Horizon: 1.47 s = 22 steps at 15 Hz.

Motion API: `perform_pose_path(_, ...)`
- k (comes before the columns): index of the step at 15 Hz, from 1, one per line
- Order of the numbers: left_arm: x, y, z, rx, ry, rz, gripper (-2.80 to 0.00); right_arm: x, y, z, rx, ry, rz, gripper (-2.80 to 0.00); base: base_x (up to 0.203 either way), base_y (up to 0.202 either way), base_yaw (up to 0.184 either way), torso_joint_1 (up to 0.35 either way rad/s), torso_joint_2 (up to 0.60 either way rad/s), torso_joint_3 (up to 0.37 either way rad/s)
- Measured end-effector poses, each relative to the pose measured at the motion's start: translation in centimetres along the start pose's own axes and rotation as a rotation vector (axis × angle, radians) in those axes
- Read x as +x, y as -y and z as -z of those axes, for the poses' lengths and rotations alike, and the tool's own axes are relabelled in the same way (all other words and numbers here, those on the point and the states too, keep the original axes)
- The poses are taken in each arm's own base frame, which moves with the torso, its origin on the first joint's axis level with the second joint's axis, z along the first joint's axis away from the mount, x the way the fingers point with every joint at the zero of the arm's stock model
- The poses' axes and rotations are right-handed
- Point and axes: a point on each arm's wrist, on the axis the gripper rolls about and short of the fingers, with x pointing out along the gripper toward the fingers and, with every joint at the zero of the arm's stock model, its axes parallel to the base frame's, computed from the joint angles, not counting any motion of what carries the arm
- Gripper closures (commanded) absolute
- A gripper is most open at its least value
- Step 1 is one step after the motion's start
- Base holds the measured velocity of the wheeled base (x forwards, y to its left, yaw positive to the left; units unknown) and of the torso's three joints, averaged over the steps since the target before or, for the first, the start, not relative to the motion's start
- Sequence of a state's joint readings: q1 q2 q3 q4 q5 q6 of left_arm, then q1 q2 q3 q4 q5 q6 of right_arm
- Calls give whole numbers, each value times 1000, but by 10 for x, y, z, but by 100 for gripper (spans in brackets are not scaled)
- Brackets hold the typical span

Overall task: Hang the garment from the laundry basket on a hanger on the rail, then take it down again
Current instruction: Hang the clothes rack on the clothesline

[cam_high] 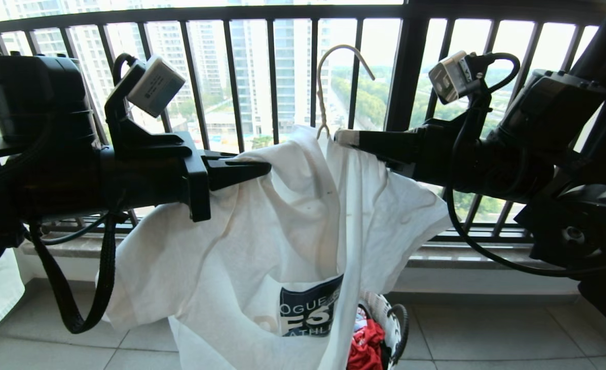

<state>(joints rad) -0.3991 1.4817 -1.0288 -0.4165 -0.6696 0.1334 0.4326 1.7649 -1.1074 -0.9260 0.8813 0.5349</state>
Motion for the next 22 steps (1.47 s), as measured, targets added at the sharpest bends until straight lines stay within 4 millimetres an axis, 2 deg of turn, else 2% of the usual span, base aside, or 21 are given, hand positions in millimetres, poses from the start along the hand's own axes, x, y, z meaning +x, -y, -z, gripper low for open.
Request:
perform_pose_path(4, 0, 1, 3, 6, 59, -5, 0, -4, 6, -5, -10, 18, 29, -280, 0, 0, 0, 0, 0, 0)
perform_pose_path(10, -5, 5, 9, -17, 50, -6, 0, -10, 11, -14, -27, 45, 61, -280, 0, 0, 0, 0, 0, 0)
perform_pose_path(17, -16, 12, -1, -24, 137, -19, 0, -18, 16, -21, -41, 63, 88, -280, 0, 0, 0, 0, 0, 0)
perform_pose_path(22, -22, 17, 0, -24, 139, -37, 0, -29, 20, -35, -49, 114, 144, -280, 0, 0, 0, 0, 0, 0)
